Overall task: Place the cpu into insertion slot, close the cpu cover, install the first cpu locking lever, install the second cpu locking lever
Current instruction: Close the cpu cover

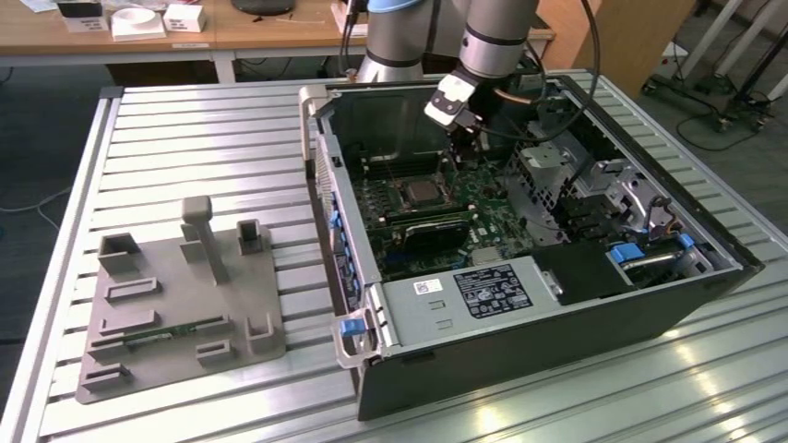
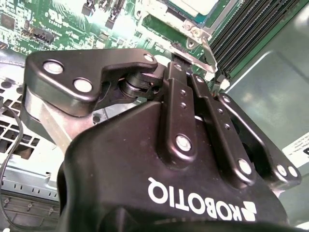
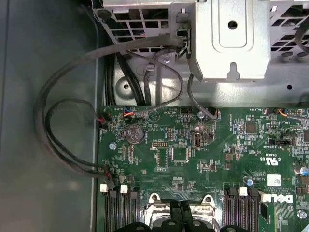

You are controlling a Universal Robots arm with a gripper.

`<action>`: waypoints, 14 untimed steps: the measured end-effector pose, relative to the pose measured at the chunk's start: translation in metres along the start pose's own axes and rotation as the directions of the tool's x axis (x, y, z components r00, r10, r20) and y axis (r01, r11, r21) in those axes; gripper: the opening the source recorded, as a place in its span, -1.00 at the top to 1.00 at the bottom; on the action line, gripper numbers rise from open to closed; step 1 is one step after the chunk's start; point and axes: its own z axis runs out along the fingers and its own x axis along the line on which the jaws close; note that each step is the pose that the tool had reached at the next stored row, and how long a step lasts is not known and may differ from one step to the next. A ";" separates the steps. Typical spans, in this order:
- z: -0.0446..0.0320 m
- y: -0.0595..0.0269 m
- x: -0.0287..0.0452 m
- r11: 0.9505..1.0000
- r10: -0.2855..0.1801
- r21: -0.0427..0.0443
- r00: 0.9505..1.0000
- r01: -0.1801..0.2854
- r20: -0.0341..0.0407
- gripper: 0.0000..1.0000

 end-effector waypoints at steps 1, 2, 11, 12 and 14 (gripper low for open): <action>0.0000 -0.0006 0.0000 1.000 0.000 0.000 1.000 0.000 0.000 0.80; 0.0000 -0.0011 0.0000 1.000 0.000 0.000 1.000 0.000 0.000 0.80; -0.0001 -0.0043 0.0000 1.000 0.000 0.000 1.000 0.000 0.000 0.80; -0.0001 -0.0048 0.0000 1.000 0.000 0.000 1.000 0.000 0.000 0.80; -0.0001 -0.0052 0.0000 1.000 0.000 0.000 1.000 0.000 0.000 0.80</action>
